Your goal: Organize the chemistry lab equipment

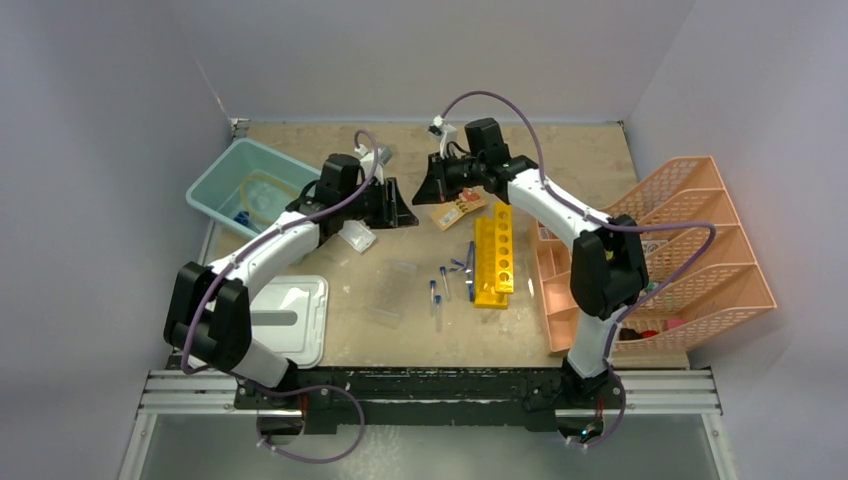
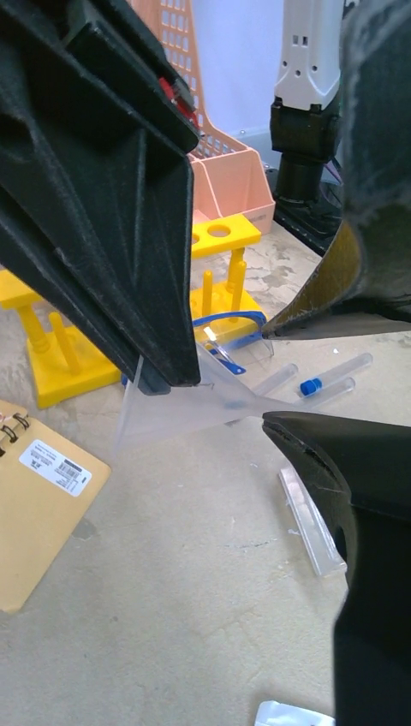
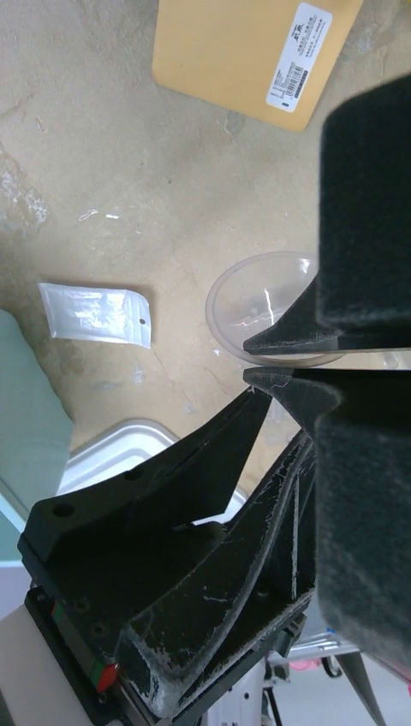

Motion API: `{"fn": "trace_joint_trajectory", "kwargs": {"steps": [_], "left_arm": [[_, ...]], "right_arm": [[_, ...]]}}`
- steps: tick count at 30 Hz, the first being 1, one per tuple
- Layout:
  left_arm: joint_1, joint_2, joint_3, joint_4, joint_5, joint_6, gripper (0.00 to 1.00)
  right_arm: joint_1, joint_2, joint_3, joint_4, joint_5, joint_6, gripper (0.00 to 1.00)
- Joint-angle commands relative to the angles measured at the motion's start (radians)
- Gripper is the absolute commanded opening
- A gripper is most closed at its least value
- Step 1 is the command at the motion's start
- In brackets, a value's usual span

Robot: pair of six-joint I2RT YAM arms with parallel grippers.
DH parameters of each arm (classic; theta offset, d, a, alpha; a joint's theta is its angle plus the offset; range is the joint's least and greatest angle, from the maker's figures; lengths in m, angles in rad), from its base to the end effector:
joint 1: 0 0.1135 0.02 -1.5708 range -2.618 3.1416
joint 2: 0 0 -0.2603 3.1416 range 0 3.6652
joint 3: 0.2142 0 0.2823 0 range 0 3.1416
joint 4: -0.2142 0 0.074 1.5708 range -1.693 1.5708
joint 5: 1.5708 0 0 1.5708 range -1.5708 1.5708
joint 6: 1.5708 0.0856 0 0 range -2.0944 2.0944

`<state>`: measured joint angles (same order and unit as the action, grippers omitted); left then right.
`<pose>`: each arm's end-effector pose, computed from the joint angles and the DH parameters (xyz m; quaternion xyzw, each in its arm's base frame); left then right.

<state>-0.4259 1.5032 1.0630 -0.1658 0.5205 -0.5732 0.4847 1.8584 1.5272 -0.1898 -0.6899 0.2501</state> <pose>0.3461 -0.2038 0.2255 0.0561 0.8625 -0.4148 0.2843 0.4132 0.2791 0.2605 -0.2636 0.7890 0.4425 0.3350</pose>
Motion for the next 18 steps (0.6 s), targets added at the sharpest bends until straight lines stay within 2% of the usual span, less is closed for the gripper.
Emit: {"fn": "trace_joint_trajectory", "kwargs": {"steps": [1, 4, 8, 12, 15, 18], "left_arm": [[-0.005, 0.005, 0.07, -0.061, 0.059, 0.089, 0.34], [-0.004, 0.002, 0.103, -0.137, 0.044, 0.139, 0.34], [-0.004, -0.014, 0.116, -0.157, 0.002, 0.167, 0.42], [-0.004, 0.008, 0.137, -0.181, -0.011, 0.184, 0.43], [-0.004, 0.007, 0.154, -0.215, -0.043, 0.209, 0.35], [-0.004, -0.003, 0.167, -0.207, -0.016, 0.207, 0.27]], "right_arm": [[-0.011, -0.064, 0.035, 0.067, -0.107, 0.036, 0.0], [-0.011, -0.074, 0.028, 0.093, -0.144, 0.055, 0.0], [-0.011, -0.081, 0.019, 0.121, -0.183, 0.075, 0.0], [-0.011, -0.087, 0.012, 0.131, -0.196, 0.081, 0.0], [-0.011, -0.089, 0.014, 0.131, -0.195, 0.082, 0.0], [-0.01, -0.087, 0.012, 0.132, -0.193, 0.084, 0.0]]}}
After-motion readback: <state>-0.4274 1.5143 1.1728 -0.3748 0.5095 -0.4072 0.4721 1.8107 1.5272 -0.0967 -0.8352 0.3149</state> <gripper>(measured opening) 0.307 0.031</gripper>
